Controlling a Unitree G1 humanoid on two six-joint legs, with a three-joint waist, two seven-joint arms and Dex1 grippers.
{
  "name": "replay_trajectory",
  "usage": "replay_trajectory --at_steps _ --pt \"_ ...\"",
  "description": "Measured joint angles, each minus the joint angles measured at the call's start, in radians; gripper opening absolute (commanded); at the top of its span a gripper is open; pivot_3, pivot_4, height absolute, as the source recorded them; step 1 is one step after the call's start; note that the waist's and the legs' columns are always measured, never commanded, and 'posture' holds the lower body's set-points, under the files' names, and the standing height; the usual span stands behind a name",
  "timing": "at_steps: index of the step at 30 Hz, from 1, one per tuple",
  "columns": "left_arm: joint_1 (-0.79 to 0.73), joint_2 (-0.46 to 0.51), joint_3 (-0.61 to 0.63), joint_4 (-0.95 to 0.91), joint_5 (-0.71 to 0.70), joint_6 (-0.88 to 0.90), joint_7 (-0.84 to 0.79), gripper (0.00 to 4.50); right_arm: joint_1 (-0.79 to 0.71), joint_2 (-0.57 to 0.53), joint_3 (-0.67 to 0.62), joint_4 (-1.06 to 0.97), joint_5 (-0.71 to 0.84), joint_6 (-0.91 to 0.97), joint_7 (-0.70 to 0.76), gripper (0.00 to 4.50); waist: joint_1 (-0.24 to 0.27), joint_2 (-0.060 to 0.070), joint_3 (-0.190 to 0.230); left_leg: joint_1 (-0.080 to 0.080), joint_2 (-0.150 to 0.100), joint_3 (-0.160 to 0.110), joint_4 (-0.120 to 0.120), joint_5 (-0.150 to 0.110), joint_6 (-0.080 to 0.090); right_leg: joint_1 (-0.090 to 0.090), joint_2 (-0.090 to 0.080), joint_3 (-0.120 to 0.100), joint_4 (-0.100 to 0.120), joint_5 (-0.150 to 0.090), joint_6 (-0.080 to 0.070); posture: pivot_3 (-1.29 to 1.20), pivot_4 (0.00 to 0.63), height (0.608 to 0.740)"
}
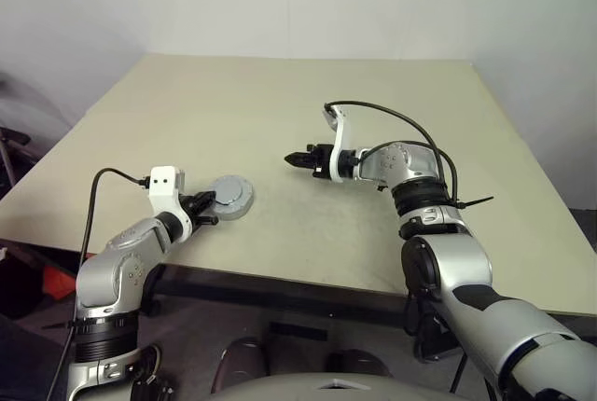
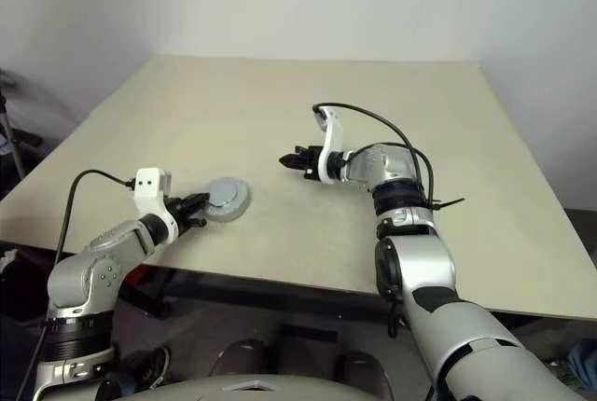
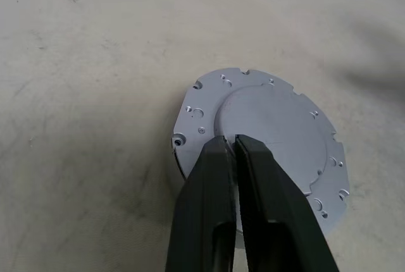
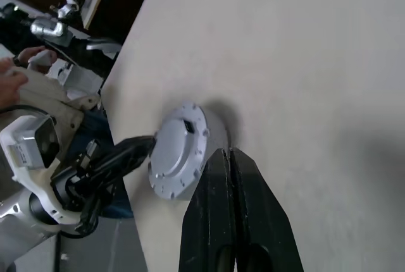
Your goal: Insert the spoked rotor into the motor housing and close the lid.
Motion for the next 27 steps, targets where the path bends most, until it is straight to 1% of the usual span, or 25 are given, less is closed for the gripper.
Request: replay_trajectory --at_steps 3,5,7,11,20,27 --pt "-0.003 0.003 -0.006 0.0 0.002 0.0 0.0 0.22 0.039 0.073 0.001 0.006 -0.001 -0.001 -0.04 0.55 0.0 0.0 0.0 0.0 0.0 0.0 0.0 0.001 -0.001 -0.001 0.0 0.0 0.0 0.0 0.0 0.0 0.0 0.74" --pt "-0.003 0.006 -0.011 0.002 0.003 0.0 0.001 0.22 0.044 0.126 0.003 0.029 -0.002 -0.015 -0.062 1.25 0.0 0.0 0.0 0.0 0.0 0.0 0.0 0.001 -0.001 -0.001 0.0 0.0 0.0 0.0 0.0 0.0 0.0 0.74" --pt "-0.001 0.008 -0.018 0.0 0.002 0.0 -0.001 0.22 0.044 0.166 0.009 0.046 -0.002 -0.029 -0.073 1.83 0.002 0.0 0.0 0.001 0.0 0.0 0.0 0.001 -0.001 0.0 0.0 0.0 0.0 0.0 0.0 0.0 0.0 0.74" --pt "0.007 0.016 -0.024 -0.009 0.001 0.0 -0.002 0.22 0.032 0.198 0.011 0.09 -0.005 -0.043 -0.087 3.21 0.002 -0.001 -0.001 0.001 0.0 0.0 0.0 0.0 -0.001 0.001 0.0 0.0 0.0 0.0 0.0 0.0 0.0 0.74" --pt "0.041 0.022 -0.025 -0.046 -0.006 0.003 0.003 0.22 -0.029 0.209 -0.011 0.249 -0.009 -0.132 -0.116 3.21 -0.004 -0.001 -0.001 0.003 0.0 0.0 -0.001 0.001 -0.002 0.001 0.0 0.0 0.0 0.0 0.0 0.0 0.0 0.74" --pt "0.056 0.031 -0.026 -0.055 -0.013 0.011 0.009 0.22 -0.06 0.214 -0.043 0.344 0.004 -0.201 -0.141 3.21 -0.013 -0.001 -0.001 0.011 0.0 0.0 -0.002 0.001 -0.002 0.008 0.0 0.0 0.0 0.0 0.001 0.0 0.0 0.74"
